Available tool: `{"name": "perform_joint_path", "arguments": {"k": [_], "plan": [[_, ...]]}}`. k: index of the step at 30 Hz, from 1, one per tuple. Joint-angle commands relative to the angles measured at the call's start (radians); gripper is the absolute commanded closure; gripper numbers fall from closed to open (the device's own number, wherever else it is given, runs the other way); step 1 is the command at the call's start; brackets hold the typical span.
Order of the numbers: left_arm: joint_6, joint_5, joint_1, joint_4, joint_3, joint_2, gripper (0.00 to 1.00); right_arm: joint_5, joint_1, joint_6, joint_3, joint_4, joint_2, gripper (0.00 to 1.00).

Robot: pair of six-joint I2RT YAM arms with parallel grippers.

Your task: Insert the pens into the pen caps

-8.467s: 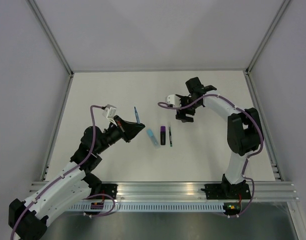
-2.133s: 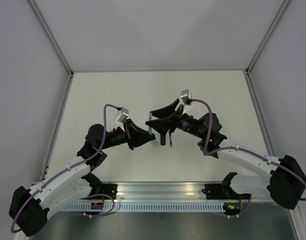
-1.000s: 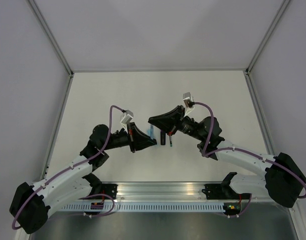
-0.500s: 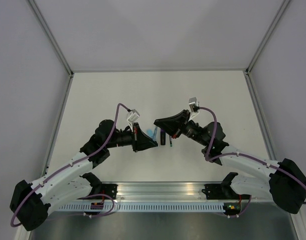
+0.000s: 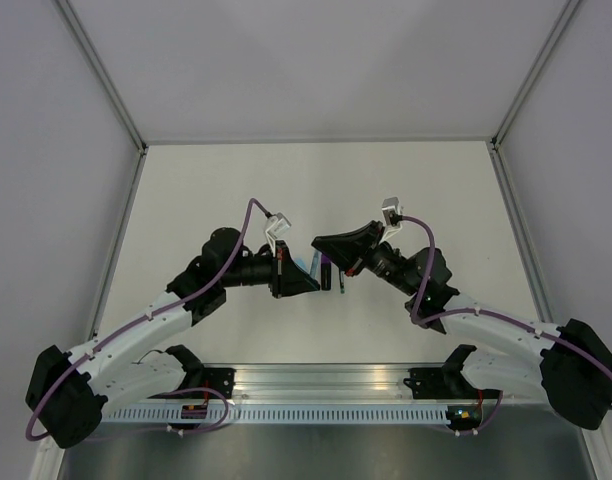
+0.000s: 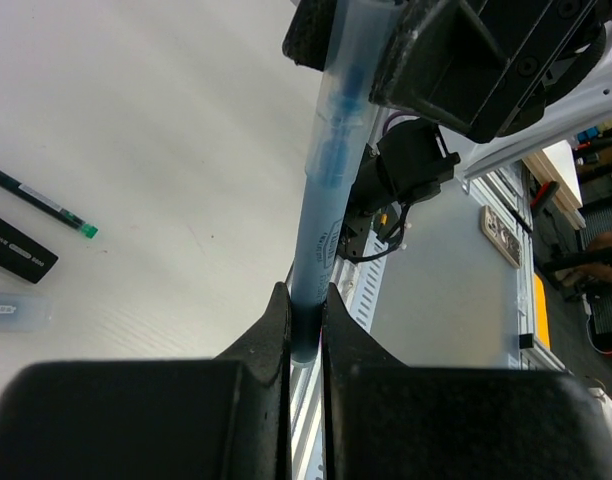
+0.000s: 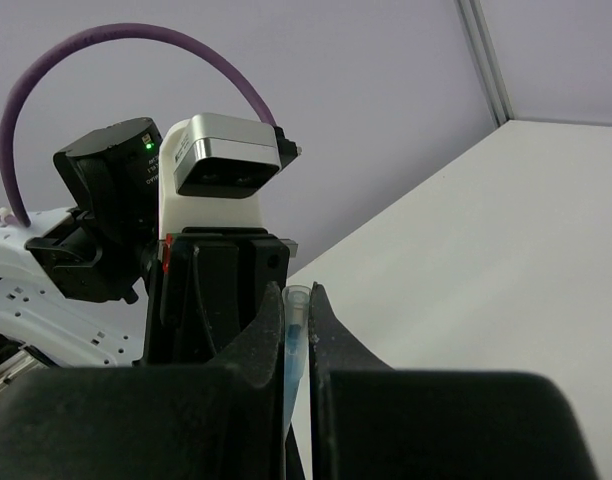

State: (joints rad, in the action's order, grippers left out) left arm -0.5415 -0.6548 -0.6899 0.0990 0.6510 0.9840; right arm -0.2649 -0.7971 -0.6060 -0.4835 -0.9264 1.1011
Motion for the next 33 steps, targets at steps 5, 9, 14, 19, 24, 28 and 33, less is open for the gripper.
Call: {"name": "perform_joint_path", "arguments": {"k": [5, 9, 14, 19, 24, 28, 33], "plan": [[-0.034, 0.281, 0.064, 0.232, 0.174, -0.031, 0.98, -0.3, -0.109, 0.015, 0.1, 0.202, 0.01, 1.0], [-0.055, 0.223, 0.064, 0.225, 0.179, 0.002, 0.98, -0.243, -0.108, 0.018, 0.063, 0.259, -0.01, 1.0], [-0.072, 0.084, 0.064, 0.206, 0.173, 0.091, 0.69, 0.011, -0.093, 0.117, -0.212, 0.564, 0.026, 1.0], [-0.031, 0.055, 0.061, 0.214, 0.093, 0.093, 0.37, 0.029, 0.047, 0.112, -0.46, 0.734, 0.123, 1.0], [-0.003, 0.067, 0.061, 0.157, 0.033, 0.088, 0.11, 0.032, 0.183, 0.147, -0.576, 0.883, 0.192, 1.0], [0.011, 0.092, 0.061, 0.078, 0.044, 0.113, 0.0, 0.07, 0.265, 0.163, -0.566, 0.998, 0.232, 1.0], [0.028, 0.335, 0.067, 0.033, 0.004, 0.113, 0.0, 0.148, 0.28, 0.207, -0.521, 1.121, 0.34, 1.0]]}}
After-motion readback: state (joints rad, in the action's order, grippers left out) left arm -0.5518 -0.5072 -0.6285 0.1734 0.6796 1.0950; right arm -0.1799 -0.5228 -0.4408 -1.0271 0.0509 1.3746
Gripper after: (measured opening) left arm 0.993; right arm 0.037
